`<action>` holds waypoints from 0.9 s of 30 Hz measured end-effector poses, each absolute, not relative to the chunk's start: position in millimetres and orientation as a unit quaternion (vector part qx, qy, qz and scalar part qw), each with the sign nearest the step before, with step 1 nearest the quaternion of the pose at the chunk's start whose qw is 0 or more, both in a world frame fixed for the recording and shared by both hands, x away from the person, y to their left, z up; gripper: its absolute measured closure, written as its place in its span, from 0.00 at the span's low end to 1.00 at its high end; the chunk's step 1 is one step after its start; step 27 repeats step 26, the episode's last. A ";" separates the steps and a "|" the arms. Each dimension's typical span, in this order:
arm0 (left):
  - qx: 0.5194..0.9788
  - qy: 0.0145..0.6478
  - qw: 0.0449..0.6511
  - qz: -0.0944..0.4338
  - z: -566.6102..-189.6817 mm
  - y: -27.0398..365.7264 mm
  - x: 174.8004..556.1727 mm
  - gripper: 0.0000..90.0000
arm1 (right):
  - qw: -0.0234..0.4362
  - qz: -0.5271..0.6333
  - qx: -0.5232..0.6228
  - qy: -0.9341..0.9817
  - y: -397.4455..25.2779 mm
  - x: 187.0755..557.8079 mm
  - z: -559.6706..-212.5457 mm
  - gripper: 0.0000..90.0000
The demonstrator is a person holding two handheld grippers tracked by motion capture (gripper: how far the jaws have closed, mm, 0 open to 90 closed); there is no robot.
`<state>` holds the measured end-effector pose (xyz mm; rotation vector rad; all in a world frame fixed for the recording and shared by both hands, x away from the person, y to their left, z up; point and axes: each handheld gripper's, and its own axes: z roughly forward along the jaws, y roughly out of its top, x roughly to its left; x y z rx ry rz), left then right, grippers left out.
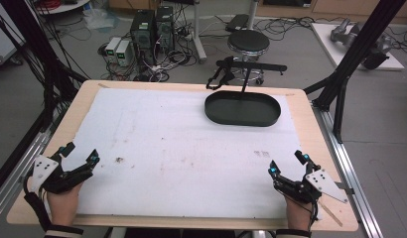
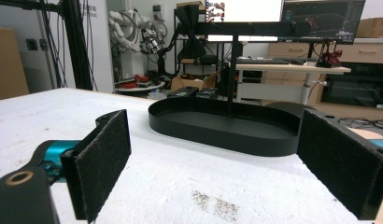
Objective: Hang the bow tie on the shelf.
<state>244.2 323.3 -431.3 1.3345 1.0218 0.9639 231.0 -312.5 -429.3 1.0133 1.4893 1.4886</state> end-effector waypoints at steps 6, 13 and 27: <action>0.564 0.438 0.566 0.411 -431.6 326.5 243.9 0.19 | 0.393 0.586 0.398 0.587 -311.8 230.6 -428.8 0.11; 0.562 0.439 0.569 0.409 -431.9 328.6 243.6 0.19 | 0.398 0.585 0.393 0.587 -309.9 228.9 -427.6 0.11; 0.561 0.442 0.568 0.409 -432.3 328.4 245.3 0.19 | 0.399 0.586 0.393 0.585 -311.1 229.3 -428.4 0.11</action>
